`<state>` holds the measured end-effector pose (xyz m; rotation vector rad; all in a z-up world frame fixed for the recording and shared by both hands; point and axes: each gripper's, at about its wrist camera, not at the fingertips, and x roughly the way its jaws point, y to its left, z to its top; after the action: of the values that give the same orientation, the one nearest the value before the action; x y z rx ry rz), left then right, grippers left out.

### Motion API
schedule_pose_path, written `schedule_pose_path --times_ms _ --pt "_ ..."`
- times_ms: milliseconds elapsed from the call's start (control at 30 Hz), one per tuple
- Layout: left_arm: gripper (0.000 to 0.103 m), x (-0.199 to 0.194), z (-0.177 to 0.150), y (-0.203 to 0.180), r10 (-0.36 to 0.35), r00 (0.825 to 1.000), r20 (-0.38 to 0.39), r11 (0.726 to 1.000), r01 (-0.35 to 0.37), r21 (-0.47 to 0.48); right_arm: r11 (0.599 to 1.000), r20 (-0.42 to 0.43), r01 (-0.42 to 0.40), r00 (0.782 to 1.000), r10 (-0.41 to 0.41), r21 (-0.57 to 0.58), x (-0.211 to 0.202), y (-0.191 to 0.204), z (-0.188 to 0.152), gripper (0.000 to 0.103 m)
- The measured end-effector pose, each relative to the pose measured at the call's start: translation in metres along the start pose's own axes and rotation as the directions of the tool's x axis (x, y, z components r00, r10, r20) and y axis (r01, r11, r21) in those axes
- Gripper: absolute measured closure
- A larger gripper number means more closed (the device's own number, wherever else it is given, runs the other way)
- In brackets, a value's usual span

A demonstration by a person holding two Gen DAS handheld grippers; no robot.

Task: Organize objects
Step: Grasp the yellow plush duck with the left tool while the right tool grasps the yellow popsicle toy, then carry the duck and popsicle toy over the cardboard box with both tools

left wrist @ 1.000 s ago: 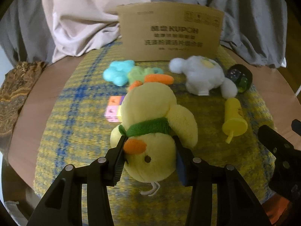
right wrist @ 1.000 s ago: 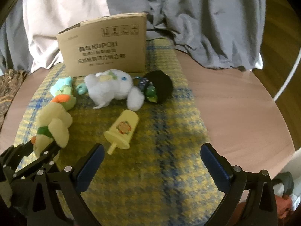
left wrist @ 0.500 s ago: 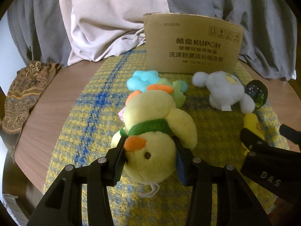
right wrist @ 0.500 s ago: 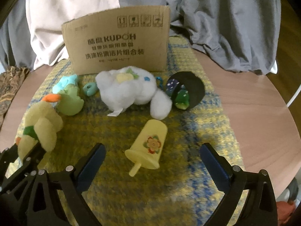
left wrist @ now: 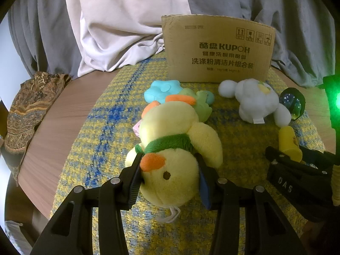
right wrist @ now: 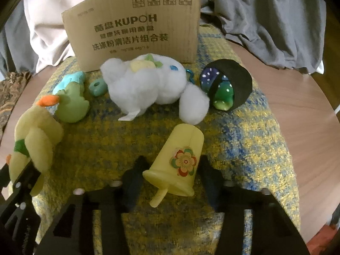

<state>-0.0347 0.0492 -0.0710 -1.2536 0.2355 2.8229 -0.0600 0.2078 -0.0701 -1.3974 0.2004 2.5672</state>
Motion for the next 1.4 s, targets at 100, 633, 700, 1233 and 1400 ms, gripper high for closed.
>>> schedule_pose_path --times_ms 100,633,700,1233,1400 --pt "0.057 -0.001 0.000 -0.001 -0.004 1.000 0.000 1.000 0.004 -0.002 1.000 0.011 0.007 1.000 -0.007 0.006 -0.004 0.001 0.000 0.056" --pt "0.057 -0.018 0.016 0.009 -0.022 0.999 0.049 0.999 0.024 -0.023 1.000 0.129 0.006 0.992 -0.005 -0.008 -0.056 0.004 0.012 0.056" --pt "0.057 -0.020 0.021 0.010 -0.021 0.998 0.057 1.000 0.022 -0.022 1.000 0.138 0.005 0.990 -0.004 -0.009 -0.061 0.005 0.015 0.056" --pt "0.057 -0.043 0.065 0.009 -0.036 0.988 0.149 0.999 0.038 -0.010 1.000 0.225 0.010 0.974 -0.010 0.005 -0.095 0.002 0.043 0.056" --pt "0.057 -0.047 0.081 0.010 -0.045 0.985 0.167 0.999 0.046 -0.006 1.000 0.253 0.007 0.967 -0.010 0.011 -0.104 0.001 0.055 0.056"
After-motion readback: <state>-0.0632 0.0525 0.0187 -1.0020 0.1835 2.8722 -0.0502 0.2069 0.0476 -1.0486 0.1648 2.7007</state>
